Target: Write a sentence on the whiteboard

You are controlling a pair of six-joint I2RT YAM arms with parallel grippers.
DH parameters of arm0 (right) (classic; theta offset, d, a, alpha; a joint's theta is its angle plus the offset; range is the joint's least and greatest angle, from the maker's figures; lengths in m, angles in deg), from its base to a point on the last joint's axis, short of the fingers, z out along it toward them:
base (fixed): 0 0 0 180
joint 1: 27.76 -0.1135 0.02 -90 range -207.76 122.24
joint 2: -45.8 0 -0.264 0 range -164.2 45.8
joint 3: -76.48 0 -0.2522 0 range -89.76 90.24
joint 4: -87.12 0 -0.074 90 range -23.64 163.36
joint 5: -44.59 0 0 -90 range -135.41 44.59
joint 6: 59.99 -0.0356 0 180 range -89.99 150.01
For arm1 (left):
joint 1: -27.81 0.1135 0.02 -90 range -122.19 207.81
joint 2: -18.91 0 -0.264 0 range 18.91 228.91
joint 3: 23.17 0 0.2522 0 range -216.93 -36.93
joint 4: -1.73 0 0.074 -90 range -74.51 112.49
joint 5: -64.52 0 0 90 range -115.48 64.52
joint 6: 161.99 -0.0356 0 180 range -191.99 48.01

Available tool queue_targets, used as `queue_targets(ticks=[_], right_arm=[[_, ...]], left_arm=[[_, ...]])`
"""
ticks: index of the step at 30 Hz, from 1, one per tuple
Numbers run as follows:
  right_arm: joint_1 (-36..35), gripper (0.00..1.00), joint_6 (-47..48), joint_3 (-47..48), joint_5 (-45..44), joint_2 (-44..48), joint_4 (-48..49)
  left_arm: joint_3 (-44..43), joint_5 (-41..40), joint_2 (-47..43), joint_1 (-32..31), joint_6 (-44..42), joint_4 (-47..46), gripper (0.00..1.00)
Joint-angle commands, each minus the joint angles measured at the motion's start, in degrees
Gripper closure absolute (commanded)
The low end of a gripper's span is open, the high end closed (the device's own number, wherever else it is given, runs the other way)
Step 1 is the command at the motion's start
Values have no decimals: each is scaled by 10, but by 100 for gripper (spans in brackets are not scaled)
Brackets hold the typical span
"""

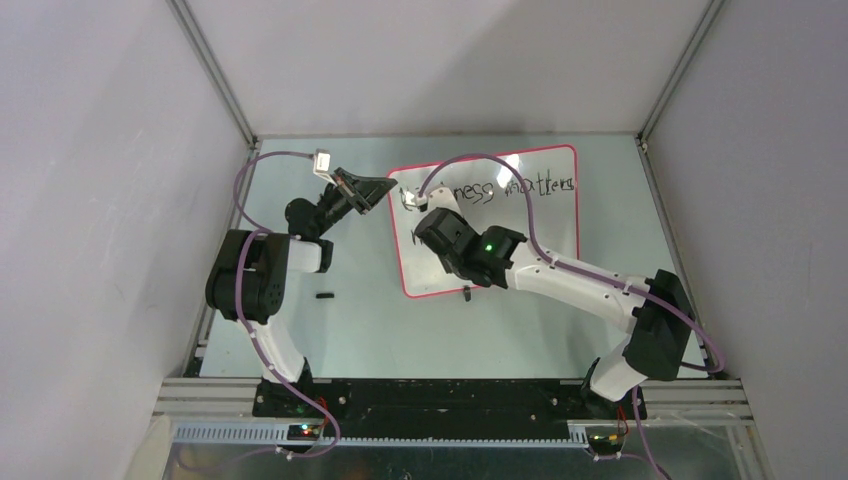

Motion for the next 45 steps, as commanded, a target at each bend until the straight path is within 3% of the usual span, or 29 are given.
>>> queue_targets(ticks=[1,10,28,45], right_arm=[[-2,100,-6,-3,-13,33,11],[12,100,5,-92,70,164,127],[3,100,27,-60,-26,106,98],[3,100,28,-33,-38,65,83]], left_arm=[[-7,20,-1,-3,-37,-21,100],[-7,20,-1,-3,-36,-21,100],[-7,19,-1,-3,-37,-21,100],[-8,18,1,-3,-34,-21,100]])
